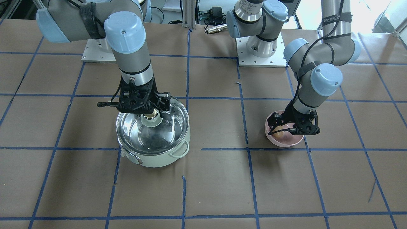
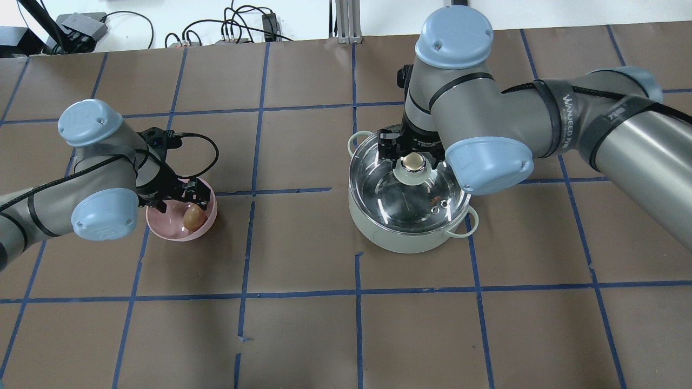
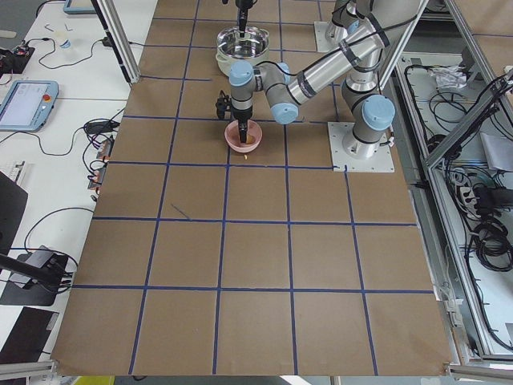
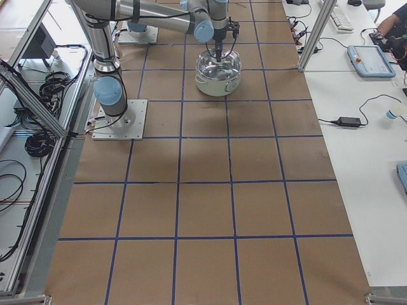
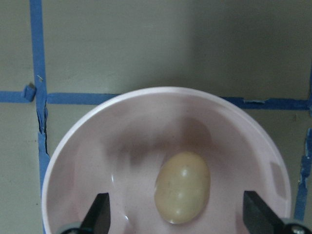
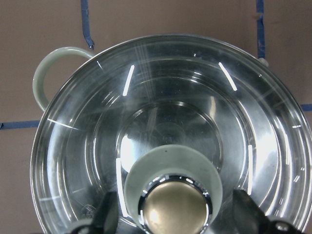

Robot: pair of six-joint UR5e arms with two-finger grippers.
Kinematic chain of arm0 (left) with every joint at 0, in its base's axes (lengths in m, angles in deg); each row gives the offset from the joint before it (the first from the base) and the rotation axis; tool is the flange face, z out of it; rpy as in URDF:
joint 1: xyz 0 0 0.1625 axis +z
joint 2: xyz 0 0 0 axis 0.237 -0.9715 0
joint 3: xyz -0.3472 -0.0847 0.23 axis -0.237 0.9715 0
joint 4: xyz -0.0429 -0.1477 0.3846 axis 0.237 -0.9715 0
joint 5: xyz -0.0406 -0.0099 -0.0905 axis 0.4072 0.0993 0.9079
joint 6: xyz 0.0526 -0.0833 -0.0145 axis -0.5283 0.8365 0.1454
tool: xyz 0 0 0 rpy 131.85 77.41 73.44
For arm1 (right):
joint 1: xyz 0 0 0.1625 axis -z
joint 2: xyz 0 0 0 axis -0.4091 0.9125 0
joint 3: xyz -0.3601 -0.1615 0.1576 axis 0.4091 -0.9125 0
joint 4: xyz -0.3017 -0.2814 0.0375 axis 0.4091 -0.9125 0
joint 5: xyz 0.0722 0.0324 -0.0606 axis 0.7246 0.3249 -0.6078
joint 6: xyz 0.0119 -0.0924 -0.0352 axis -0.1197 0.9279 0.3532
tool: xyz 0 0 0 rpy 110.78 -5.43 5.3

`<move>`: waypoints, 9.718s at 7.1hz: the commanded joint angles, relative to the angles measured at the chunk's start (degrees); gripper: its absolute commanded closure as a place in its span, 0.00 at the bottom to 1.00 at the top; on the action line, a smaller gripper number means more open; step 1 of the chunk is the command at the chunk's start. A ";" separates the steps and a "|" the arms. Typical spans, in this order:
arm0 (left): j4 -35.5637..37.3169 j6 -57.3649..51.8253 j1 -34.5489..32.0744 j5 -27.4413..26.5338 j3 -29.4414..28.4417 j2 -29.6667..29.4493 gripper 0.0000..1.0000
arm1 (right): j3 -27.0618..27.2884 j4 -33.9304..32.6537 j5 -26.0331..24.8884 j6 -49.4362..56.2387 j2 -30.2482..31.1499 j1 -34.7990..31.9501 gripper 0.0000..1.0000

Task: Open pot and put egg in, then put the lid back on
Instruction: 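Close the left gripper on the egg while the right gripper grasps the lid knob, then lift the glass lid off the pot with the right gripper, moving it farther away, then lift the egg out of the pink bowl with the left gripper, then carry the egg with the left gripper over the open pot, then lower the egg into the pot and open the left gripper, then raise the left gripper away while the right gripper brings the lid over the pot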

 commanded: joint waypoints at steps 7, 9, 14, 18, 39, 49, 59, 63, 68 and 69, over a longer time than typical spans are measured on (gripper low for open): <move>2.65 -4.06 0.00 -0.46 -0.04 -2.77 0.13 | -15.63 13.10 0.41 2.42 0.83 6.74 0.55; 2.56 -4.14 0.00 -0.55 -0.04 -2.77 0.15 | -17.43 15.68 0.68 7.42 2.76 12.28 0.54; 2.21 -3.79 0.00 -0.81 0.05 -2.86 0.15 | -17.52 15.69 0.68 8.24 3.04 13.54 0.54; 2.03 -3.62 0.00 -0.81 0.40 -3.03 0.39 | -17.26 15.43 0.77 8.41 3.12 13.19 0.54; -1.85 50.33 -41.03 -0.19 -24.29 -6.89 0.84 | -15.06 15.60 -0.11 17.91 4.00 20.21 0.56; 9.68 58.08 -43.95 -3.10 -28.16 -18.14 0.78 | -11.81 14.99 0.94 17.38 5.23 20.66 0.56; -9.41 45.64 -35.18 -1.10 -27.72 -3.50 0.02 | -7.69 14.99 6.61 15.11 7.34 19.87 0.57; -33.58 23.60 -20.61 1.48 -28.60 8.96 0.02 | -5.75 10.00 7.01 -1.04 6.12 9.43 0.60; -47.72 11.59 -13.27 0.22 -34.74 12.09 0.00 | -0.56 0.07 5.69 -11.52 4.18 3.35 0.62; -47.63 12.63 -14.23 -0.19 -33.54 12.26 0.00 | -0.55 -0.04 5.69 -13.71 3.40 2.91 0.62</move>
